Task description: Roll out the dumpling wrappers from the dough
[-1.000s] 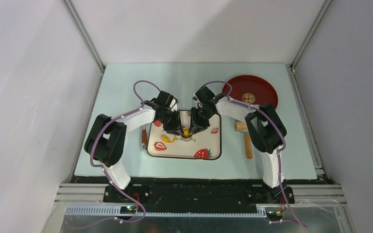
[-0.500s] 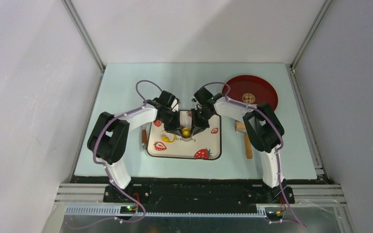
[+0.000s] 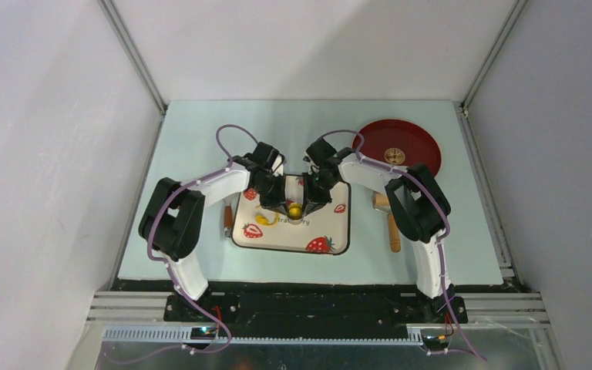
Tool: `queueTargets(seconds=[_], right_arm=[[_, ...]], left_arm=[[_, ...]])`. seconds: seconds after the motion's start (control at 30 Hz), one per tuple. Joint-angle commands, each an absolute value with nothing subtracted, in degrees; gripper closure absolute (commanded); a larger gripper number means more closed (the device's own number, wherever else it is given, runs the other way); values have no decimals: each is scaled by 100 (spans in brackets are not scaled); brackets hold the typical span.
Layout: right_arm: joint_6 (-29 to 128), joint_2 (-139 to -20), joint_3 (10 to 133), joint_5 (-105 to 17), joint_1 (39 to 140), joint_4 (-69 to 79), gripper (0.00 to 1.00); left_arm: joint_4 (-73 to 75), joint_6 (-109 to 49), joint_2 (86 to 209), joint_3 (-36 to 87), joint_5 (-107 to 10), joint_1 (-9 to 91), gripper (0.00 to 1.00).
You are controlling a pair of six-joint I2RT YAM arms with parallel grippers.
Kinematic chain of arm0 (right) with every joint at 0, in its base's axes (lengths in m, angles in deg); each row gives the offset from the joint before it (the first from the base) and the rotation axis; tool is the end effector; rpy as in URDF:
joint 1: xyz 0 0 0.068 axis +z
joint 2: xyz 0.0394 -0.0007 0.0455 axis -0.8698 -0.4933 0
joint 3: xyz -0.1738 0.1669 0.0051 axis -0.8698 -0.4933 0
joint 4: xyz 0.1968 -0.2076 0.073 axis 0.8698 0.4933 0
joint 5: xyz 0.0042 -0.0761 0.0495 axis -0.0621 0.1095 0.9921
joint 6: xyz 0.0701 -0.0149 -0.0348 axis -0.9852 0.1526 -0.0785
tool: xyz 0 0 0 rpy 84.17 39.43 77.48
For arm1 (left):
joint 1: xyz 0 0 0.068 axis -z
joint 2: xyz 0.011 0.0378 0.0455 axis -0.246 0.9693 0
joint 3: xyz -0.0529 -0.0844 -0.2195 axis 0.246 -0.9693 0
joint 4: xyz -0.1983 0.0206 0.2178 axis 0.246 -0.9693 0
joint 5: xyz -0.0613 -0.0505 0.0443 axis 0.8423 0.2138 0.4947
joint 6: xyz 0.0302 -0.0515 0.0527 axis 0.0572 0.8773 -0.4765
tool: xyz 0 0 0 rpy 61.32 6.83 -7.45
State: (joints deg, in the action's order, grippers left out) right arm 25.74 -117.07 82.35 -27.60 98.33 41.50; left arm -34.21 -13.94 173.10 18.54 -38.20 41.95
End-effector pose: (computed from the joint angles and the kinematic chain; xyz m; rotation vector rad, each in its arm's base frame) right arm 0.3370 0.2973 0.0910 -0.3100 2.9449 0.8241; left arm 0.3238 -0.1947 0.0939 0.0779 2.8966 -0.6677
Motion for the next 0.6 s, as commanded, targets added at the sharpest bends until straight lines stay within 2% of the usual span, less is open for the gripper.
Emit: queueTargets(seconds=[0.0,0.57], right_arm=[[2540,-11531,8518,-2666,9862,4117,100],[2545,-11409,8523,-2680,9870,4209,100]], left_arm=[[-3505,-1591,17310,2069,-3720,4255,100],[-3645,-1696,17260,2092,-3651,4254,100]])
